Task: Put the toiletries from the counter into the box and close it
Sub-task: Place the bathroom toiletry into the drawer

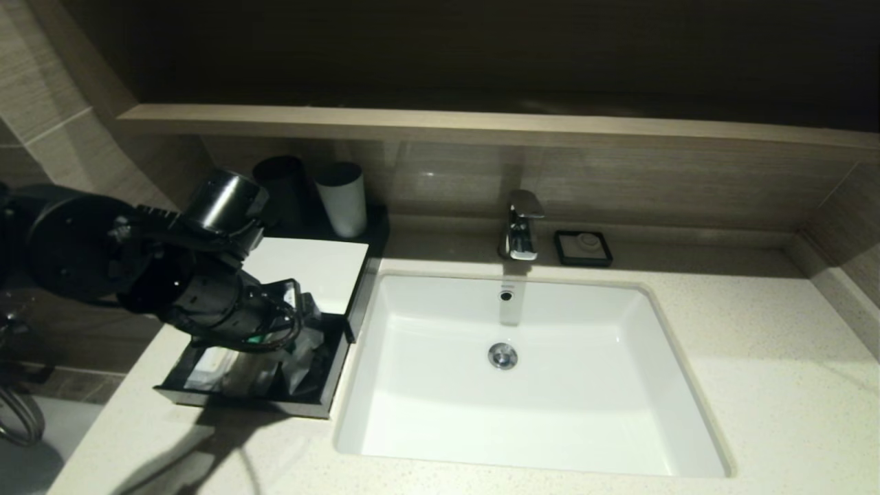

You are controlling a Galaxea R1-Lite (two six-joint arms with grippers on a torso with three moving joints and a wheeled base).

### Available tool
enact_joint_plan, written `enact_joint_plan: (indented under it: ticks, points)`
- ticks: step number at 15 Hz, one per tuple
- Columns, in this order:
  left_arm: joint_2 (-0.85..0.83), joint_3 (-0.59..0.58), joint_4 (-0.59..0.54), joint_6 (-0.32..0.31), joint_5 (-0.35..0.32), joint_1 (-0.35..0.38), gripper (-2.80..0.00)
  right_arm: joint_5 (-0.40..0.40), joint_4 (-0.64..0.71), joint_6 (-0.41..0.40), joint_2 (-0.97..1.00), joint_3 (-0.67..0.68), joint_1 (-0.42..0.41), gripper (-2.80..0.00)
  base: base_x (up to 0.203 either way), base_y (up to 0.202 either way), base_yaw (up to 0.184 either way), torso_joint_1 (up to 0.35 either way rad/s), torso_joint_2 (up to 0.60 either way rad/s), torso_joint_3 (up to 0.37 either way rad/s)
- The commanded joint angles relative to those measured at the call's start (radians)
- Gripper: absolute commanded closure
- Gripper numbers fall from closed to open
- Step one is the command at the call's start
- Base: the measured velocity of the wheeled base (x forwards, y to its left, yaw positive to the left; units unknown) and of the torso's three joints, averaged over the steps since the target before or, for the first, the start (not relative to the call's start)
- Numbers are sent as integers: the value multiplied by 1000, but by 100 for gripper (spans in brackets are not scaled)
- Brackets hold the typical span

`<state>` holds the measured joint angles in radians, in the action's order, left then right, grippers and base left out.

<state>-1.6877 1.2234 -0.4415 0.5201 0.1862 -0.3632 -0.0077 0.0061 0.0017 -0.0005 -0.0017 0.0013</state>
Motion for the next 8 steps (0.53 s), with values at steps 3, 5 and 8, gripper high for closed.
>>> enact_joint_plan:
  ticks: [3,5,8]
  points:
    - [-9,-7,-2,-23,-2,1,0,0,0,0,0,0,0,0,0,0,0,0,0,0]
    - [-7,-6,-2,-24,-5,1,0,0,0,0,0,0,0,0,0,0,0,0,0,0]
    - [-8,-5,-2,-38,-5,1,0,0,0,0,0,0,0,0,0,0,0,0,0,0]
